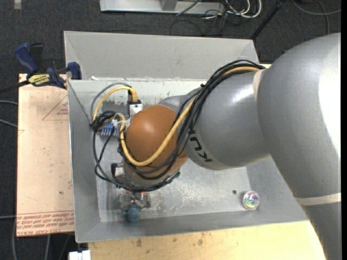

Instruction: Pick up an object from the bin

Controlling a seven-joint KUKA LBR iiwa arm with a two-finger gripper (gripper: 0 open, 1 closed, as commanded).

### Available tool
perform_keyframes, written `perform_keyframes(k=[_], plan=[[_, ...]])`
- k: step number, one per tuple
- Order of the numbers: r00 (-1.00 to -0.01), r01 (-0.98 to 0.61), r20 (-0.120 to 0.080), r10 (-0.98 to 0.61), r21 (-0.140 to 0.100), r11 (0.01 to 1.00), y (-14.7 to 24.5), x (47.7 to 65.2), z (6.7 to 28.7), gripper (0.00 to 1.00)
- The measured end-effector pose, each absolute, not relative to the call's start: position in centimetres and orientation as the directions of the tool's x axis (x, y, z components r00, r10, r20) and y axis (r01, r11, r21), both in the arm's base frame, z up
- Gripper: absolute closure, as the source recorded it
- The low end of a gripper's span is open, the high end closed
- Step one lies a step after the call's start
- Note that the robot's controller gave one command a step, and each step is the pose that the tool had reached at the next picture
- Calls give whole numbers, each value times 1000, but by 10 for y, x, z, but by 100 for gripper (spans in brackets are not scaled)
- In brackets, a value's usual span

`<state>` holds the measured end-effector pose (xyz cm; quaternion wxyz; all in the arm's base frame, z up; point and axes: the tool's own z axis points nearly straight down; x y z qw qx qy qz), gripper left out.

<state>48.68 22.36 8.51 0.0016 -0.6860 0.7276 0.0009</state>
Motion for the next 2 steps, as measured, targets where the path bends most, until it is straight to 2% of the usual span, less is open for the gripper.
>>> perform_keyframes(k=[1,2], plan=[[-125,-992,-6,-992,-3,125,211,489,71,100],[-167,-986,-7,-986,-11,167,188,552,231,100]])
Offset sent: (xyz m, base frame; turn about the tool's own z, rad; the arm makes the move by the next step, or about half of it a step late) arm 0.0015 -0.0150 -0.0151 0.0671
